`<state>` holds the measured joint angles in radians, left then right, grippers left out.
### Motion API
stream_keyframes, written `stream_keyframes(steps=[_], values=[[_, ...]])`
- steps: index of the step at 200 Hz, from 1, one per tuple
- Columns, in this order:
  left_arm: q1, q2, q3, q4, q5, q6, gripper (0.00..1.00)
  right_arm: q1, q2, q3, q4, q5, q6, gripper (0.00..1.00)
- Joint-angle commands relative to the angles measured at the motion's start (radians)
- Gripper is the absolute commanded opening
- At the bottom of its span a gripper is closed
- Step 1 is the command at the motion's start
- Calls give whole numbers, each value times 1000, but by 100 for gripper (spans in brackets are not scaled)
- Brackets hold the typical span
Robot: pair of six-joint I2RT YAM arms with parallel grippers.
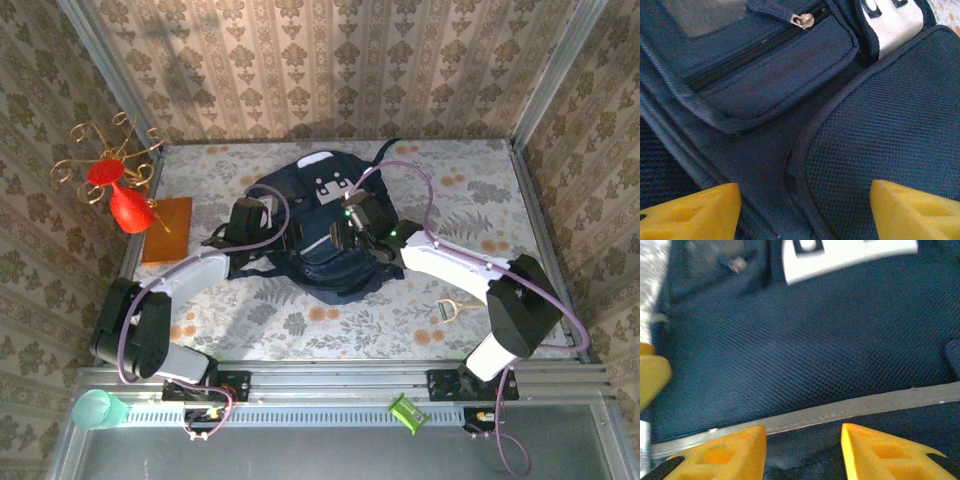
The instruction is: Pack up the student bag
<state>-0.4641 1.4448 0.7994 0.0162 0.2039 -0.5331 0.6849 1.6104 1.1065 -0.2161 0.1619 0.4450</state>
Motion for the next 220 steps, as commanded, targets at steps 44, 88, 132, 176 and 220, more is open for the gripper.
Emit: stream_keyframes(steps=[44, 88, 132, 176, 220], values=[[2, 118, 69, 78, 134, -30, 51, -30, -105, -95, -54, -53, -9, 46], [1, 143, 47, 116, 190, -39, 32, -71, -285, -257, -92, -106, 117, 56], [2, 129, 22, 113, 192, -37, 19, -215, -229, -385, 180, -348, 236, 58], [-13, 86, -45, 120, 159, -52, 17, -317, -86, -298, 215, -398, 190, 53], [-68, 37, -116, 159, 152, -102, 13, -398, 36, -114, 77, -391, 65, 48]])
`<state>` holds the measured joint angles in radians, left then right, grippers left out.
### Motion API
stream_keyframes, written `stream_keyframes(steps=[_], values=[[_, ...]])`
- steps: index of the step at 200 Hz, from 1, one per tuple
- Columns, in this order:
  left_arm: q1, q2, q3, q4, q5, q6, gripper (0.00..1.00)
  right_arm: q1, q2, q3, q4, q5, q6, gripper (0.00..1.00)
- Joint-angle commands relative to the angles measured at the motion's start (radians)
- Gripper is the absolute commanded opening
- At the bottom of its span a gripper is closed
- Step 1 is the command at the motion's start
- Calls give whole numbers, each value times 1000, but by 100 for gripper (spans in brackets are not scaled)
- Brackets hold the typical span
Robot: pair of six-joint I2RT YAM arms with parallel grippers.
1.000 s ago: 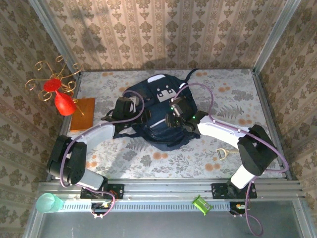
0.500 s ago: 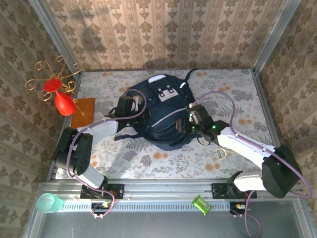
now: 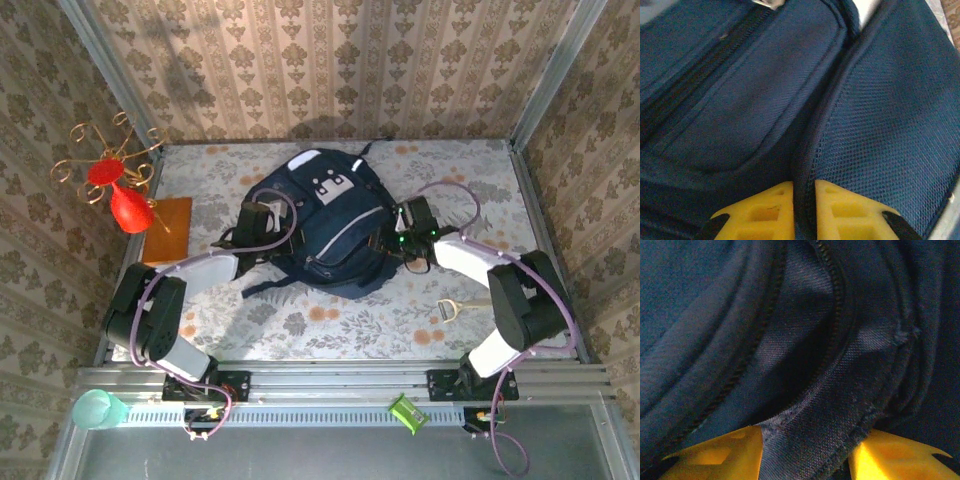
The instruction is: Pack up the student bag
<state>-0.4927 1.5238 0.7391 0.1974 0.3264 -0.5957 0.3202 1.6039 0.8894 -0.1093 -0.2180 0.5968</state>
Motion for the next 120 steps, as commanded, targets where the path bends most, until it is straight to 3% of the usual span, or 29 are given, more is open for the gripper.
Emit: stream_keyframes(steps=[1, 33, 63, 95, 120], values=[[-40, -43, -58, -21, 30, -41, 13, -35, 44, 106, -35, -10, -91, 48], [-84, -68, -92, 7, 4, -55, 7, -46, 37, 184, -183, 91, -179, 48], [-91, -62, -91, 33, -14, -72, 0, -5, -114, 138, -284, 235, -189, 51], [-103, -78, -101, 37, -50, -62, 0, 201, -299, 41, -304, 383, -118, 55], [-103, -70, -103, 42, -43, -59, 0, 397, -329, -21, -207, 437, -3, 54]])
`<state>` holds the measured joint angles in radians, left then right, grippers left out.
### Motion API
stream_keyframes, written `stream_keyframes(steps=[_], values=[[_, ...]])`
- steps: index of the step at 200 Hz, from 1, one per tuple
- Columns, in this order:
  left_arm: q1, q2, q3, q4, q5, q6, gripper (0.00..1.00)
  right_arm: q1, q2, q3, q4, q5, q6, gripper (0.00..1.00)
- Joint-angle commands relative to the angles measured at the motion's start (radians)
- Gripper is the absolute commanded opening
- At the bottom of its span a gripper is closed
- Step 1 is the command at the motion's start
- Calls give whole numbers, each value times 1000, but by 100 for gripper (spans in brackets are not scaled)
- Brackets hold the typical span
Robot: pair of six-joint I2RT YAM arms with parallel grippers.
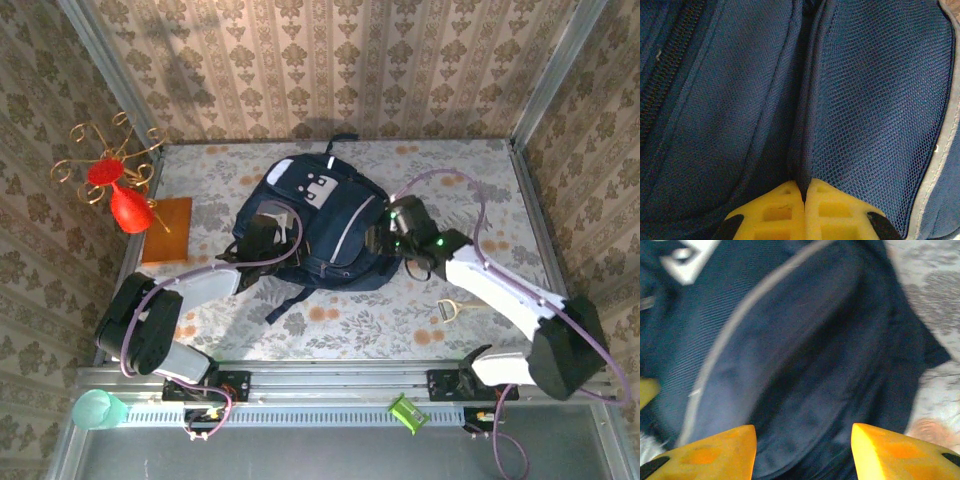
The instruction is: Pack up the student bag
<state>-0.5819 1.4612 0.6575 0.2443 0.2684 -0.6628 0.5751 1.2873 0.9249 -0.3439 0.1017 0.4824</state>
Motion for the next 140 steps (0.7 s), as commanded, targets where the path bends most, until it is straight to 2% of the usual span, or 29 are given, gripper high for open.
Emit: stream_keyframes(steps=[1, 28, 52, 96, 140], values=[[-12, -7, -21, -4, 15, 9, 0, 149, -11, -58, 30, 119, 116, 53], [-10, -4, -17, 2, 31, 6, 0, 335, 134, 3, 103, 213, 179, 48], [0, -9, -12, 1, 51, -1, 0, 423, 278, 88, 112, 296, 194, 44], [16, -19, -13, 0, 60, 2, 0, 447, 460, 180, 105, 366, 229, 43], [21, -24, -18, 1, 66, 5, 0, 459, 544, 236, 34, 498, 266, 44]])
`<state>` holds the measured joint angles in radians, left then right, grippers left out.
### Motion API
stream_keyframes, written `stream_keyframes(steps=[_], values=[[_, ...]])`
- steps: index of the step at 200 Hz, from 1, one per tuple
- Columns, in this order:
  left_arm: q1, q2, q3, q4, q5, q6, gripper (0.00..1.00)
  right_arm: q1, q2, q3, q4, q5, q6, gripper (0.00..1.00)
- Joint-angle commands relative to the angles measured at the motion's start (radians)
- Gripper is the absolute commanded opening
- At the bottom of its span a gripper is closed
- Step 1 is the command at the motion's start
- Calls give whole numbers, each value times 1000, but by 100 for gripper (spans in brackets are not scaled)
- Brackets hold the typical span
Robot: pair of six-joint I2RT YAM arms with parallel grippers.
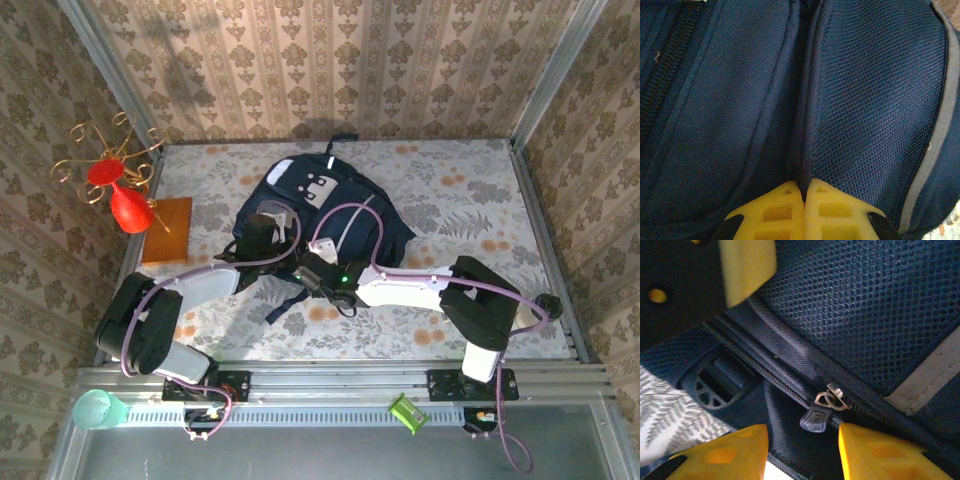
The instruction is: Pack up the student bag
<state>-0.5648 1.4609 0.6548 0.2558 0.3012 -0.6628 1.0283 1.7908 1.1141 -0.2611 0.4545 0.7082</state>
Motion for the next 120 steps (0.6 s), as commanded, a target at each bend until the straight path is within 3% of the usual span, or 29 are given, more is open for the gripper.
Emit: stream_keyframes(steps=[1, 71, 120], values=[[4, -24, -16, -10, 33, 5, 0, 6, 43, 49, -50, 147, 40, 44], [8, -22, -17, -6, 39, 3, 0, 9, 111, 75, -79, 252, 84, 43], [11, -16, -18, -6, 44, 6, 0, 8, 107, 92, -78, 290, 68, 31]])
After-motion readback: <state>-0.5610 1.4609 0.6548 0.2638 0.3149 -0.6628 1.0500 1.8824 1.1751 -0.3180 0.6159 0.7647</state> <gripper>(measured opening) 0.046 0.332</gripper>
